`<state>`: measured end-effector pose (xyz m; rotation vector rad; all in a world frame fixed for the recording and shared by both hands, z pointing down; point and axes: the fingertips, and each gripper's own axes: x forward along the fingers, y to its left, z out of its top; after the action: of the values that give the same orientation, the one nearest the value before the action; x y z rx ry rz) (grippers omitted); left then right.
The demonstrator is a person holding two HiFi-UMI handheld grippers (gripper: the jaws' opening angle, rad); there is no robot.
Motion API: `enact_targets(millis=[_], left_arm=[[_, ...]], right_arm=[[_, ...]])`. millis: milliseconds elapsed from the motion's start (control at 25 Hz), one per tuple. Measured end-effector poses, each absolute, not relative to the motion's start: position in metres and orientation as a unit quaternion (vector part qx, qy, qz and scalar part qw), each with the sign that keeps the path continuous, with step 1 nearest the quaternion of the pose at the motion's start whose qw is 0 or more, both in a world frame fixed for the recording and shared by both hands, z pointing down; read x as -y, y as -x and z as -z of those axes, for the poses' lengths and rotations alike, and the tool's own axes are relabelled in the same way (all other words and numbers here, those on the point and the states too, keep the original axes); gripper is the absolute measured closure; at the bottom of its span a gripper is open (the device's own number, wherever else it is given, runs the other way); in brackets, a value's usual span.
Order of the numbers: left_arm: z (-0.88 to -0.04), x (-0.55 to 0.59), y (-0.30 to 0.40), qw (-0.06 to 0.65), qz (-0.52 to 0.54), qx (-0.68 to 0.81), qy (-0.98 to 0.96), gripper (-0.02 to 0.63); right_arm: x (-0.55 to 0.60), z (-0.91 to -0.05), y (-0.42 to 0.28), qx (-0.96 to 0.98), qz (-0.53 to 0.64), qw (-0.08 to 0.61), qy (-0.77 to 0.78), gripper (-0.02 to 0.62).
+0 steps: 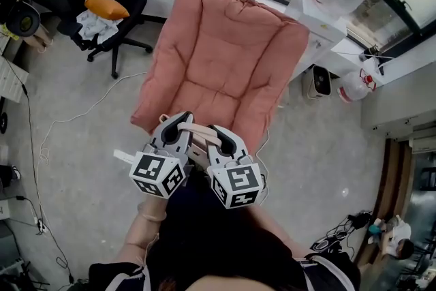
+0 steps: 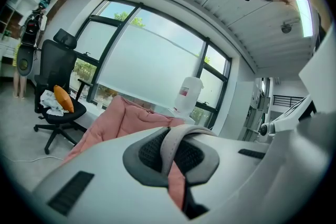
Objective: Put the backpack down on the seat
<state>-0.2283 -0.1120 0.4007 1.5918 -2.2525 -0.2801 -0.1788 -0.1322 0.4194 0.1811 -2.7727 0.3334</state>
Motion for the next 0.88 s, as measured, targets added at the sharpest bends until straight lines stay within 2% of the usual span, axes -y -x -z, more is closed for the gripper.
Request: enact_targets(millis=[880], left_arm=[[-0.399,0.152,0.287,0.212,0.065,0.693,-0.686,0.591]], right_arm=[[0.156,-0.413,0.233,0.952,-0.129,0.174,-0.215,0.563]])
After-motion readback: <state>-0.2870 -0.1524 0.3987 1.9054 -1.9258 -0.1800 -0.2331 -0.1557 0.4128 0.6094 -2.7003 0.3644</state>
